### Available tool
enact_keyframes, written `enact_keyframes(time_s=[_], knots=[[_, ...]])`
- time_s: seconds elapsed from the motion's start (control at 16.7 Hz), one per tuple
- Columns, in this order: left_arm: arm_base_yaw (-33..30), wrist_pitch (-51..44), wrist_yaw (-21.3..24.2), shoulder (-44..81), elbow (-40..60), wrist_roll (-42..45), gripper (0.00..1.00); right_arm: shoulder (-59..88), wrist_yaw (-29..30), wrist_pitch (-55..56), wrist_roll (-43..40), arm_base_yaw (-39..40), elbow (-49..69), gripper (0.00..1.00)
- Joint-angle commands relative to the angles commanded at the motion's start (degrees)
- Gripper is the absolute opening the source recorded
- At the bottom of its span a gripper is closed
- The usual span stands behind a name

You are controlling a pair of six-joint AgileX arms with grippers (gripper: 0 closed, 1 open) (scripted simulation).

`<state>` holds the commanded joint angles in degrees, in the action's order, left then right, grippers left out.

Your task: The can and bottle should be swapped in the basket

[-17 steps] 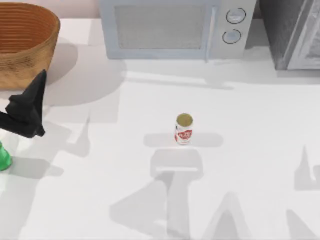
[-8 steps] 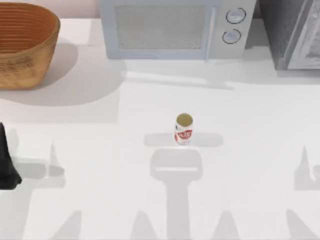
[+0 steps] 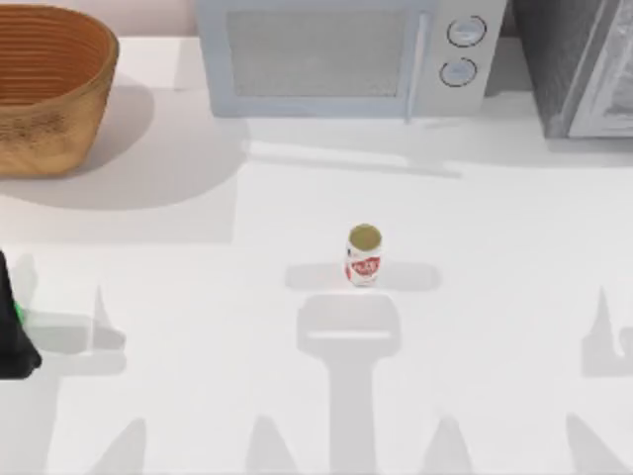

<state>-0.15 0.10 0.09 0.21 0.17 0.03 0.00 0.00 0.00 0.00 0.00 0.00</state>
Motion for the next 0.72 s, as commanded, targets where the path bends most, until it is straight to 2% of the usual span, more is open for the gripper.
enact_keyframes(time_s=[0.3, 0.72], knots=[[2.2, 4.9, 1.0, 7.9, -1.5, 0.3, 1.0, 0.0, 0.0, 0.0, 0.0, 0.0, 0.0, 1.0], [7.8, 25.5, 6.7, 31.5, -3.2, 2.1, 1.0, 0.0, 0.0, 0.0, 0.0, 0.0, 0.0, 1.0]])
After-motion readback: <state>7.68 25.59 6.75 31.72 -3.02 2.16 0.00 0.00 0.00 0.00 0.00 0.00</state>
